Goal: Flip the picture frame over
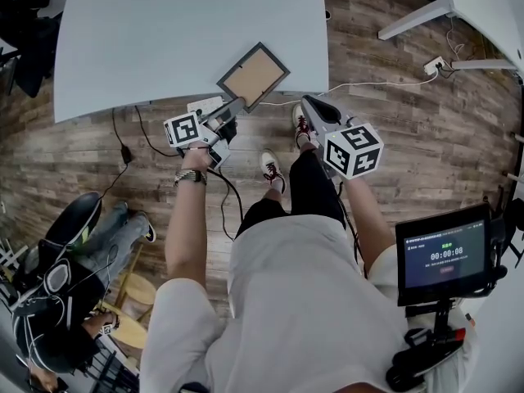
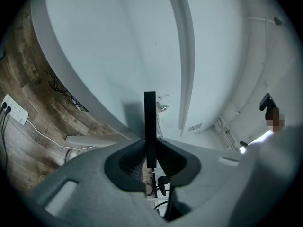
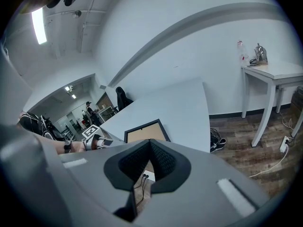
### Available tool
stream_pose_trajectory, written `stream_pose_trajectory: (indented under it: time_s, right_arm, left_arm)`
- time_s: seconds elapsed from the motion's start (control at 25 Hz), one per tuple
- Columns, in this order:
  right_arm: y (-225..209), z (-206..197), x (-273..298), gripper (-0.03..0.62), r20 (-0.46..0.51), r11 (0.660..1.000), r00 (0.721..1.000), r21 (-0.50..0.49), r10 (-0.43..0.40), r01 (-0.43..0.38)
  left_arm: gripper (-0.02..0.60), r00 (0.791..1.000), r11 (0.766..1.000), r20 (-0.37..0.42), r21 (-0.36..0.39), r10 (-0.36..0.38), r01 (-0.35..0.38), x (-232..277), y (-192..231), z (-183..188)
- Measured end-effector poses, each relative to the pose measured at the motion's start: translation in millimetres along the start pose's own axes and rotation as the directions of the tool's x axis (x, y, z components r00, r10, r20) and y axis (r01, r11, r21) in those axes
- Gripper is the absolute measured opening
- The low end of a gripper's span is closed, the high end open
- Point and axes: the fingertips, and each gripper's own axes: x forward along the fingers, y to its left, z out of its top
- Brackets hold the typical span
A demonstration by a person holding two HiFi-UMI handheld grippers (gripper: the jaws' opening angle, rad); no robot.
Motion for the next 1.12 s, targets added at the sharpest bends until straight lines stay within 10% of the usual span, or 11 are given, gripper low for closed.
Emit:
stream_pose_trajectory:
  time_s: [0.36, 0.72, 1.12]
  right_arm:
    - [-1.3, -6.8, -1.0, 0.002, -0.016, 1.000, 1.000, 0.002, -0.003, 0.003]
    - [-0.1, -5.0, 0.4, 0.002, -0.022, 1.000, 1.000, -0.010, 0.003, -0.003]
    - [3.6, -2.9, 5.6, 0.002, -0.026, 0.999, 0.999, -0.024, 0.021, -0.021]
  left_arm:
    - [0.072, 0.994, 0.996, -0.087, 0.075, 0.062, -0.055, -3.0, 13.1, 13.9]
    - [0.100, 0.998, 0.998, -0.007, 0.007, 0.058, -0.058, 1.2, 20.6, 13.3]
    - [0.150, 0.990, 0.986, 0.040, 0.092, 0.137, -0.140, -13.4, 33.3, 20.5]
